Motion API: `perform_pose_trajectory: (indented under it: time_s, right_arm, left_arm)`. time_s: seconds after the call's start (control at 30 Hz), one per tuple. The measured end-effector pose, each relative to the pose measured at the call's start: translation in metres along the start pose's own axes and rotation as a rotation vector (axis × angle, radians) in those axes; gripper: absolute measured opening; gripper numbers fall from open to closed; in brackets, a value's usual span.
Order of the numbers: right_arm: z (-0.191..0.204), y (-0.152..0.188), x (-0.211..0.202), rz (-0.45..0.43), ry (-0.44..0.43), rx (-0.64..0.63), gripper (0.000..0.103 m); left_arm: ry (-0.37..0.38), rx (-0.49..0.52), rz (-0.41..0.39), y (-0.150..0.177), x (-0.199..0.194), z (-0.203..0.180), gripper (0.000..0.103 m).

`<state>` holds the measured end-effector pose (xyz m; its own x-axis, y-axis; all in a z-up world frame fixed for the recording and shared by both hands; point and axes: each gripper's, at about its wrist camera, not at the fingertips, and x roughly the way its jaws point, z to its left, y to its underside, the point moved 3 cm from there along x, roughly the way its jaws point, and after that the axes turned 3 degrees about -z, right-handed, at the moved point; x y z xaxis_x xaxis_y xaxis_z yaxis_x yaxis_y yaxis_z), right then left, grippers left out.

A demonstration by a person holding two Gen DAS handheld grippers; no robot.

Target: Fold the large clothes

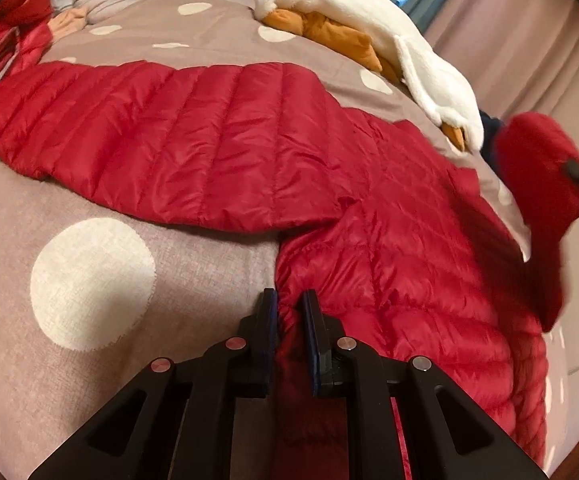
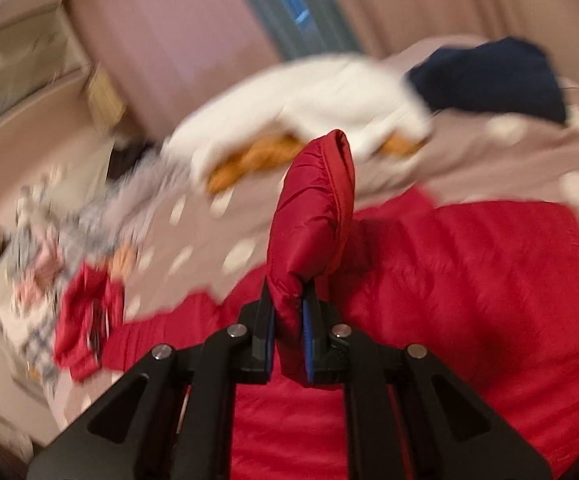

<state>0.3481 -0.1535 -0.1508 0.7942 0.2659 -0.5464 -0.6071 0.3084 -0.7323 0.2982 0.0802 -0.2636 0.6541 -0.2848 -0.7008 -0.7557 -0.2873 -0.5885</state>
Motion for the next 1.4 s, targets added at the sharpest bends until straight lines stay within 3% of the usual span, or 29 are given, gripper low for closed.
perform_pose_trajectory:
  time_s: [0.1,0.2,0.27,0.43,0.5,0.6,0.73,0.8,0.87,0.9,1.0,1.07,1.13,1.23,1.27,1.33,1.4]
  right_arm:
    - [0.022,0.026,0.036,0.086,0.048,-0.065,0.012]
    - [0.024,0.031,0.041,0.110,0.042,-0.061,0.018]
    - [0.028,0.027,0.041,0.118,0.046,-0.058,0.030]
    - [0.021,0.010,0.004,0.009,0.090,-0.046,0.076]
    - [0.007,0.000,-0.016,-0.020,0.116,-0.011,0.081]
    - [-0.014,-0.010,-0.043,-0.052,0.137,0.005,0.084]
    - [-0.058,-0.017,-0.073,-0.081,0.261,-0.001,0.087]
    - [-0.082,-0.018,-0.083,-0.078,0.321,0.012,0.087]
    - [-0.102,-0.019,-0.089,-0.073,0.349,0.033,0.087]
    - [-0.114,-0.018,-0.091,-0.070,0.349,0.051,0.087]
    - [-0.138,-0.011,-0.091,-0.049,0.325,0.098,0.087]
    - [-0.148,-0.006,-0.090,-0.032,0.328,0.104,0.087]
    - [-0.159,0.001,-0.086,-0.010,0.341,0.085,0.087]
    - [-0.176,0.008,-0.081,0.014,0.369,0.053,0.086]
    - [-0.182,0.009,-0.080,0.018,0.382,0.051,0.086]
    - [-0.194,0.009,-0.079,0.020,0.401,0.066,0.085]
    - [-0.204,0.008,-0.077,0.023,0.402,0.081,0.080]
  left_arm:
    - [-0.001,-0.004,-0.008,0.001,0.001,0.001,0.015]
    - [-0.001,-0.003,-0.009,0.001,0.001,0.001,0.015]
    - [-0.005,0.000,-0.013,0.001,0.001,0.000,0.015]
    - [-0.003,0.002,-0.014,0.000,0.001,0.001,0.015]
    - [0.002,-0.004,-0.011,-0.001,0.001,0.003,0.015]
    - [-0.017,-0.006,-0.006,-0.004,-0.004,0.002,0.016]
    - [-0.085,-0.015,-0.024,-0.020,-0.023,-0.002,0.019]
    - [-0.034,-0.041,-0.069,-0.031,-0.039,-0.006,0.021]
    - [0.043,-0.063,-0.111,-0.045,-0.050,-0.014,0.040]
    - [0.069,-0.057,-0.117,-0.050,-0.050,-0.020,0.045]
    - [0.156,-0.023,-0.061,-0.061,-0.029,-0.048,0.046]
    - [0.247,-0.075,0.018,-0.064,0.003,-0.064,0.046]
    - [0.272,-0.137,0.065,-0.065,0.030,-0.072,0.045]
    - [0.218,-0.188,0.113,-0.064,0.072,-0.080,0.027]
    - [0.181,-0.173,0.091,-0.066,0.080,-0.081,0.016]
    - [0.087,-0.135,0.009,-0.069,0.074,-0.080,0.003]
    - [-0.009,-0.121,-0.078,-0.075,0.063,-0.071,0.002]
